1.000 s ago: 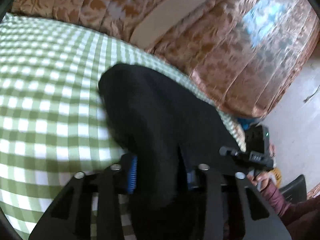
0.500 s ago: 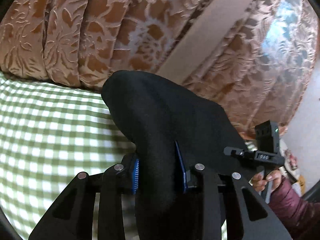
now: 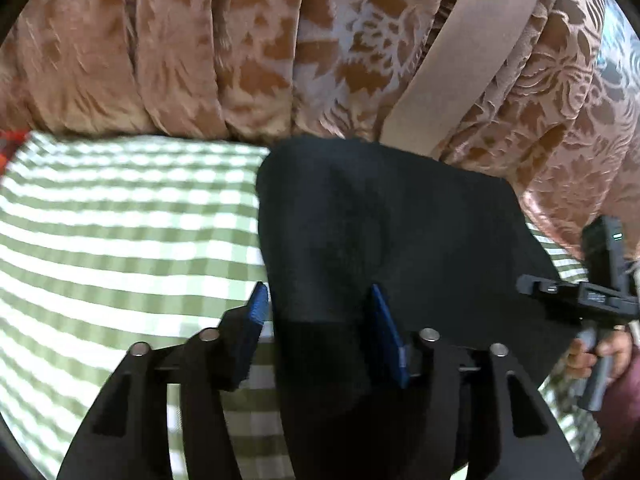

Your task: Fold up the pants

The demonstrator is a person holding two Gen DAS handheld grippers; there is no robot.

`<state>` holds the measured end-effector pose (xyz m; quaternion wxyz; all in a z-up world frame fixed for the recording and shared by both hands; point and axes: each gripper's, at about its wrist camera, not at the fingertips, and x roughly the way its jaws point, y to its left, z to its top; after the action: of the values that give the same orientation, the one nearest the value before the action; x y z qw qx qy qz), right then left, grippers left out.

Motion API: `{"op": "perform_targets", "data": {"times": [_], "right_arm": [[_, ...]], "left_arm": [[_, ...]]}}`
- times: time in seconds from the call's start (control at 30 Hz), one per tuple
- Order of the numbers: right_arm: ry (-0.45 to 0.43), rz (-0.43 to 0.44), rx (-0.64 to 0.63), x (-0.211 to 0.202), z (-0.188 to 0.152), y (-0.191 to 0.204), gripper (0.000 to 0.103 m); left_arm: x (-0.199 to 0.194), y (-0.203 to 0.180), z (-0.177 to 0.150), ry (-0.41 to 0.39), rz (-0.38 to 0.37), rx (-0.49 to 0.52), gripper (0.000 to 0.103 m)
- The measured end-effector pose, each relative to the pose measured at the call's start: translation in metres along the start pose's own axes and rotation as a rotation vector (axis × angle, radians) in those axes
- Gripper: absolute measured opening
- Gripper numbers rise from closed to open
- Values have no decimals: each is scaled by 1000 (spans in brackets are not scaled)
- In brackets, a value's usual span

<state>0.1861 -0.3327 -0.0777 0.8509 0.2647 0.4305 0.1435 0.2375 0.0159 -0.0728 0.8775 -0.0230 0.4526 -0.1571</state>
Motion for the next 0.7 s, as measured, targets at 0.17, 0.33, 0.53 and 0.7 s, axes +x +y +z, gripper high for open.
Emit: {"op": "perform_targets", "data": {"times": [0.17, 0.33, 0.53, 0.7], "right_arm": [[-72, -90, -54, -28, -12, 22, 81], [-152, -119, -114, -50, -25, 51, 81], [-106, -263, -196, -25, -33, 67, 81], [-43, -215, 23, -8, -35, 14, 81]], "left_arm": [[-33, -22, -6, -86, 65, 12, 64], [-57, -40, -16, -126, 114, 34, 71], [-58, -47, -29, -101, 144, 47, 71], [-51, -44, -41, -74, 155, 40, 71]]}}
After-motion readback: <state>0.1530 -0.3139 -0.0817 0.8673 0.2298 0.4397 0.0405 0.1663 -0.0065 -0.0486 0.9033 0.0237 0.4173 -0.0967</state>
